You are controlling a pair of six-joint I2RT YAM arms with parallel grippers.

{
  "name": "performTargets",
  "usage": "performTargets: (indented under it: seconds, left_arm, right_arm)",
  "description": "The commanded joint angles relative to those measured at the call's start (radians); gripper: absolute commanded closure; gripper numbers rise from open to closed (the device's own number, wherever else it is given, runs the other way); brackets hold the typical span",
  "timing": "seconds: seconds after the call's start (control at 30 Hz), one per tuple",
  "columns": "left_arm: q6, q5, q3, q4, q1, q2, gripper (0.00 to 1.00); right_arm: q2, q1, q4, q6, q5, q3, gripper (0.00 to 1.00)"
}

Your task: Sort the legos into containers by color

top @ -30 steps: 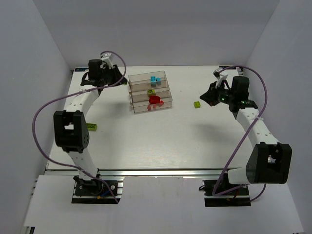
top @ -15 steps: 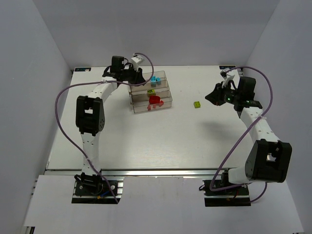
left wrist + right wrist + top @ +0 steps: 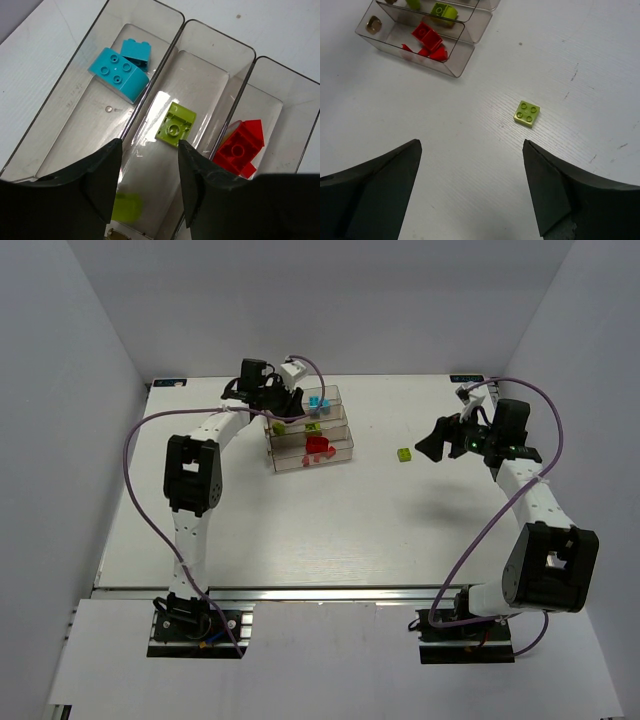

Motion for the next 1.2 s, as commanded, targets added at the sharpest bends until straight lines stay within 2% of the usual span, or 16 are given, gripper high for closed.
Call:
performTargets:
  seconds: [0.0, 0.1, 0.17, 0.2, 0.23, 0.27, 0.33, 0.37, 0.4, 0.43, 0.47, 0.5, 0.57, 0.7, 0.87, 1.17]
  left_arm:
    - [-0.021, -0.041, 0.049, 0.022, -0.002, -0.038, 0.41]
    - [-0.105, -0.053, 0.031, 0.062, -0.002, -0.093, 0.46]
    - [-0.194, -0.071, -0.024, 0.094, -0.002, -0.144, 0.77]
    - [-0.306, -0.087, -0.053, 0.120, 0.007, -0.215, 0.92]
    - [-0.366, -0.102, -0.092, 0.128, 0.018, -0.254, 1.00]
    - [-0.444, -0.139, -0.166, 0.125, 0.018, -0.297, 1.00]
    - [-0.581, -0.267, -0.250, 0.075, 0.038, -0.432, 1.00]
    - [-0.604, -0.306, -0.308, 0.070, 0.038, -0.485, 0.99]
    - [-0.674, -0.415, -0.447, 0.078, 0.038, -0.547, 0.84]
    - [-0.719, -0.479, -0.519, 0.078, 0.049, -0.611, 0.63]
    - [-0.786, -0.534, -0.593, 0.082, 0.049, -0.745, 0.28]
    - [-0.807, -0.635, -0.721, 0.087, 0.049, -0.806, 0.18]
    - [-0.831, -0.709, -0.828, 0.084, 0.058, -0.971, 0.02]
    - [-0.851, -0.886, -0.992, -0.007, 0.058, -1.154, 0.02]
    - [-0.816, -1.042, -1.152, 0.033, 0.058, -1.325, 0.02]
    - [-0.812, -1.044, -1.152, 0.019, 0.058, -1.331, 0.02]
  right_arm:
    - [0.005, -0.007, 0.003, -0.050, -0.044, 0.005, 0.11]
    - [0.005, 0.000, -0.006, -0.160, -0.073, -0.008, 0.11]
    - [0.011, 0.008, 0.015, -0.270, -0.077, -0.032, 0.11]
    - [0.043, 0.011, 0.019, -0.298, -0.065, -0.029, 0.11]
    - [0.070, 0.020, 0.007, -0.312, -0.027, 0.019, 0.11]
    - [0.111, 0.028, -0.029, -0.301, 0.013, 0.073, 0.12]
    - [0.247, 0.056, -0.194, -0.262, 0.126, 0.208, 0.26]
    - [0.289, 0.066, -0.240, -0.242, 0.212, 0.318, 0.34]
    - [0.339, 0.095, -0.277, -0.194, 0.266, 0.351, 0.39]
    - [0.352, 0.129, -0.274, -0.176, 0.325, 0.362, 0.40]
    - [0.372, 0.172, -0.242, -0.153, 0.451, 0.360, 0.42]
    - [0.386, 0.210, -0.231, -0.096, 0.499, 0.362, 0.42]
    - [0.422, 0.255, -0.231, -0.039, 0.615, 0.392, 0.38]
    - [0.551, 0.310, -0.262, 0.062, 0.728, 0.445, 0.32]
    - [0.616, 0.329, -0.257, 0.079, 0.835, 0.456, 0.29]
    - [0.610, 0.332, -0.227, 0.035, 0.858, 0.417, 0.29]
